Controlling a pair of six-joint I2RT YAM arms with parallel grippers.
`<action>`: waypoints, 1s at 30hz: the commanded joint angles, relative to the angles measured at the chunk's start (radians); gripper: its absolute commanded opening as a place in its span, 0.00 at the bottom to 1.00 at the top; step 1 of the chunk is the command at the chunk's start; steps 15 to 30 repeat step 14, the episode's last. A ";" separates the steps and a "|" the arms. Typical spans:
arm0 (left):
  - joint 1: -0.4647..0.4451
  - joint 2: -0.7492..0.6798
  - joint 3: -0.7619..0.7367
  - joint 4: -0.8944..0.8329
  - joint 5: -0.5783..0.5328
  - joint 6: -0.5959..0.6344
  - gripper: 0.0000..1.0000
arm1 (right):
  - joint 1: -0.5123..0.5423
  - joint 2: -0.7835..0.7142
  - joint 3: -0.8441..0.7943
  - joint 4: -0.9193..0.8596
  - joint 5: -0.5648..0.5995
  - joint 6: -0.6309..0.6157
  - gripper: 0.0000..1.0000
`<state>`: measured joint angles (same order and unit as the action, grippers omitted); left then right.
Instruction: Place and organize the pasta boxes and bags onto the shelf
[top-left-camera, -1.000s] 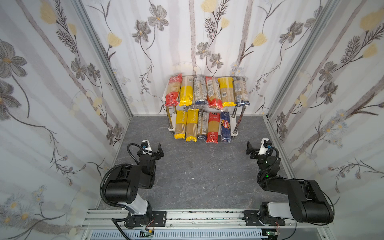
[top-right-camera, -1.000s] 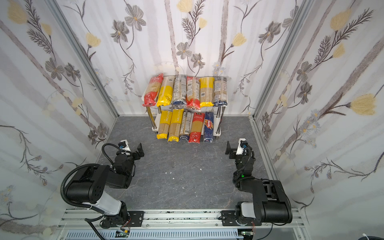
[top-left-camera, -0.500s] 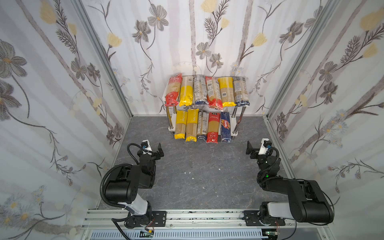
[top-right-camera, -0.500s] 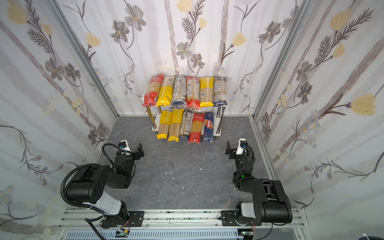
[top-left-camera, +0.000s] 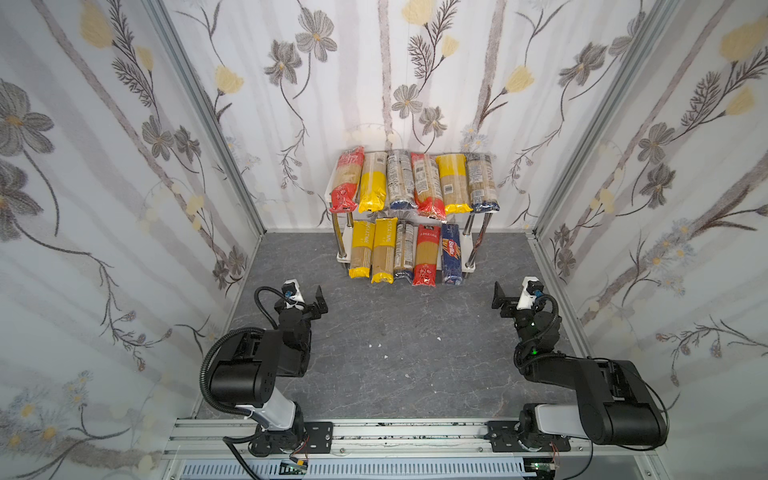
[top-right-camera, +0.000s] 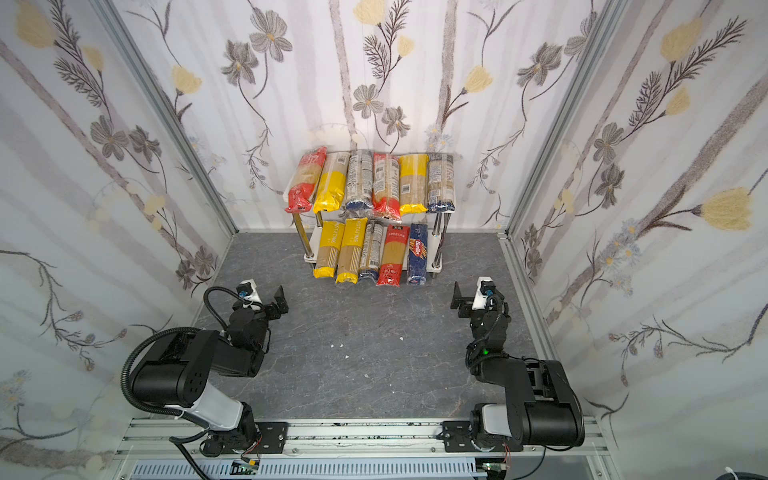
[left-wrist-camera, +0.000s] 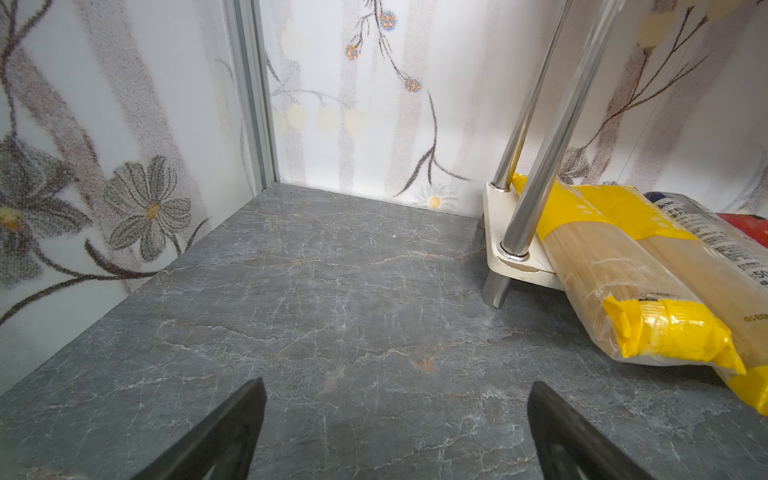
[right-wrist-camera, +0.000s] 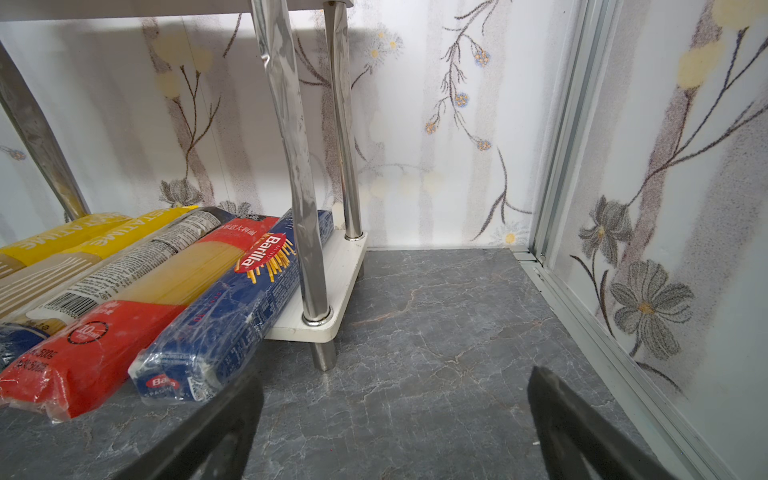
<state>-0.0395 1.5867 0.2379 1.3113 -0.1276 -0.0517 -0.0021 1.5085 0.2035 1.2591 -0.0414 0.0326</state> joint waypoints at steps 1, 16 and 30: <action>0.000 0.000 0.005 0.022 0.003 0.003 1.00 | -0.001 0.002 0.004 0.041 0.004 -0.014 1.00; 0.001 0.000 0.005 0.022 0.002 0.003 1.00 | 0.019 -0.001 -0.008 0.057 0.036 -0.032 1.00; 0.001 0.000 0.005 0.022 0.002 0.003 1.00 | 0.019 -0.001 -0.008 0.057 0.036 -0.032 1.00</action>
